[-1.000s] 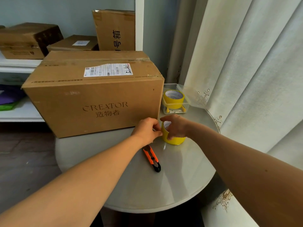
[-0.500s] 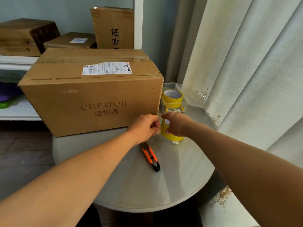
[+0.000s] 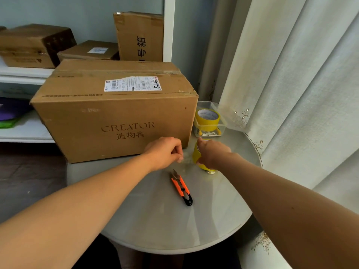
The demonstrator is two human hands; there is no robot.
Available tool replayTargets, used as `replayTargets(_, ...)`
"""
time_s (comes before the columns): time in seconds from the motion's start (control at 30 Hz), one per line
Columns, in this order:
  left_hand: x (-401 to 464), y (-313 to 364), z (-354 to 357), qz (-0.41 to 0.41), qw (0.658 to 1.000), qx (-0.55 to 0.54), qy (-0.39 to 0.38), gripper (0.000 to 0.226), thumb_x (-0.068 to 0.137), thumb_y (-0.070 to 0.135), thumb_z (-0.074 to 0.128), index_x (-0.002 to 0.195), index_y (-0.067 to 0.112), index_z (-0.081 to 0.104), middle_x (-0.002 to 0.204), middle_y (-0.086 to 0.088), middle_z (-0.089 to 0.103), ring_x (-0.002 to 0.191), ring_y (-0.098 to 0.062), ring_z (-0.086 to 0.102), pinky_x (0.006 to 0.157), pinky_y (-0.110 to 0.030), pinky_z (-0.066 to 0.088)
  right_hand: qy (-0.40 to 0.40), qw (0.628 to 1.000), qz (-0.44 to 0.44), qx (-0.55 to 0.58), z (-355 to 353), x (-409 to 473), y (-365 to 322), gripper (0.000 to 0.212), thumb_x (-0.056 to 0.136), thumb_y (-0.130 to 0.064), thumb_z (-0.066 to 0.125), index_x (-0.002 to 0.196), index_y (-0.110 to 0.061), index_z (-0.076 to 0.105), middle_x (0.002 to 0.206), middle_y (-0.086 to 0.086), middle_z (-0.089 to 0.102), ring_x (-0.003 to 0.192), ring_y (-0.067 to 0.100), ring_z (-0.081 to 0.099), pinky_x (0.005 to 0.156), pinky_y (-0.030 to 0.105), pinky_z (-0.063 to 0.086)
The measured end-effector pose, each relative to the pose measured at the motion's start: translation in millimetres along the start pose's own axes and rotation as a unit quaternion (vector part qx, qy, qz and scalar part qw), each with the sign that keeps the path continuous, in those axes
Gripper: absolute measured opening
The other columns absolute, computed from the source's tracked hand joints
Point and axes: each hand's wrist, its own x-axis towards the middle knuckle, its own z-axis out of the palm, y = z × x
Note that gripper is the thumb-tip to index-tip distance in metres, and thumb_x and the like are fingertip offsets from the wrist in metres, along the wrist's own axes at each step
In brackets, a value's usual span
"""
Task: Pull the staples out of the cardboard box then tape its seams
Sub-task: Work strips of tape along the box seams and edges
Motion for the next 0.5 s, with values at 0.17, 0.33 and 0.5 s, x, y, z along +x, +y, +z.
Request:
replayTargets(0.17, -3.0, -3.4, 0.5, 0.007, 1.0, 0.012, -0.01, 0.011, 0.087, 0.026, 0.063, 0.078, 0.028, 0.056, 0.088, 0.011, 0.066, 0.088, -0.011, 0.06, 0.073, -0.029, 0.045, 0.001, 1.0, 0.028, -0.008, -2.5, -0.9, 1.4, 0.095, 0.079, -0.05, 0.071, 0.149, -0.012, 0.02, 0.142, 0.01, 0.043, 0.13, 0.031, 0.043, 0.097, 0.04, 0.041)
replayTargets(0.33, 5.0, -2.3, 1.4, -0.006, 1.0, -0.01, -0.017, 0.014, 0.09, 0.017, 0.058, 0.081, 0.028, 0.056, 0.085, 0.013, 0.062, 0.091, -0.014, 0.059, 0.082, -0.032, 0.047, 0.117, 0.993, 0.002, -0.006, -14.8, -18.9, -18.6, 0.064, 0.075, -0.064, 0.065, 0.118, -0.019, 0.052, 0.117, 0.003, 0.058, 0.114, 0.024, 0.055, 0.078, 0.031, 0.04)
replayTargets(0.5, 5.0, 0.3, 0.6, -0.003, 0.999, -0.011, -0.037, 0.02, 0.09, 0.01, 0.055, 0.082, 0.027, 0.059, 0.081, 0.015, 0.06, 0.094, -0.013, 0.059, 0.083, -0.029, 0.047, -0.022, 0.999, -0.037, -0.01, 13.9, -34.2, -50.9, 0.081, 0.073, -0.071, 0.062, 0.13, -0.016, 0.045, 0.119, 0.003, 0.06, 0.118, 0.023, 0.056, 0.084, 0.031, 0.044)
